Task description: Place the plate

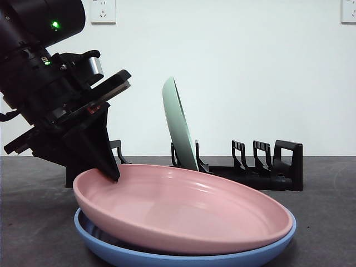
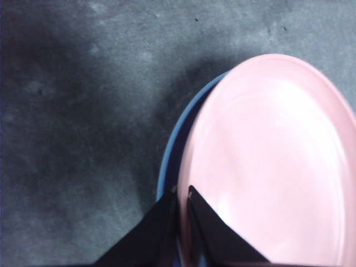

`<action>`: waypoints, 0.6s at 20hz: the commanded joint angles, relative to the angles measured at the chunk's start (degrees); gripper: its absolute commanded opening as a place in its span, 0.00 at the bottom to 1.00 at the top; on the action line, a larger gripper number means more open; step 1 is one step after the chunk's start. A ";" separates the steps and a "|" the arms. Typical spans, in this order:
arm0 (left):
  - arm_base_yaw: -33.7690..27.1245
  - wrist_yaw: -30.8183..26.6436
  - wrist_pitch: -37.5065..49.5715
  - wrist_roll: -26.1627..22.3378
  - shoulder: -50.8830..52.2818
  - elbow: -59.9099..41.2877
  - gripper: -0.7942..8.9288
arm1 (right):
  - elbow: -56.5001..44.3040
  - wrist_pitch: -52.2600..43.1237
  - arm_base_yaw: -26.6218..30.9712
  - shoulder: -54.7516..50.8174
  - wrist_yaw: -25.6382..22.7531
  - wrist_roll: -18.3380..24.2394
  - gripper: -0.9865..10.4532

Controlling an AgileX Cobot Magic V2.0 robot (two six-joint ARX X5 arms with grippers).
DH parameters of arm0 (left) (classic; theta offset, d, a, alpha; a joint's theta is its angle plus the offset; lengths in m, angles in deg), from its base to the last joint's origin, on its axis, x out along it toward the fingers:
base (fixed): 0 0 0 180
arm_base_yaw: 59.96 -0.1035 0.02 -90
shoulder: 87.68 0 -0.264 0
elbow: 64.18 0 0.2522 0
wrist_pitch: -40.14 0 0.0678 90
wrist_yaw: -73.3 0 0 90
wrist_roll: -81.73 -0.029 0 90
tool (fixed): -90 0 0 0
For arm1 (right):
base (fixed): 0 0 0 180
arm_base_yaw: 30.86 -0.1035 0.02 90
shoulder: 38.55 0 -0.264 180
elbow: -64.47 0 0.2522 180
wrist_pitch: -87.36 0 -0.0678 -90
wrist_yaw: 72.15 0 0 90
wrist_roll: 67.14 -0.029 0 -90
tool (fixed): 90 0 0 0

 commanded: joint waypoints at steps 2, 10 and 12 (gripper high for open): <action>0.83 0.35 0.63 0.63 -0.85 0.37 0.18 | 1.01 -0.55 -0.28 0.35 0.00 0.46 0.43; 0.83 0.35 -4.85 1.29 0.83 4.70 0.60 | 1.01 -0.33 -0.28 0.35 0.00 0.44 0.43; 0.83 0.35 -10.38 -0.74 2.58 7.39 0.60 | 1.01 -0.20 -0.31 0.33 0.00 0.48 0.43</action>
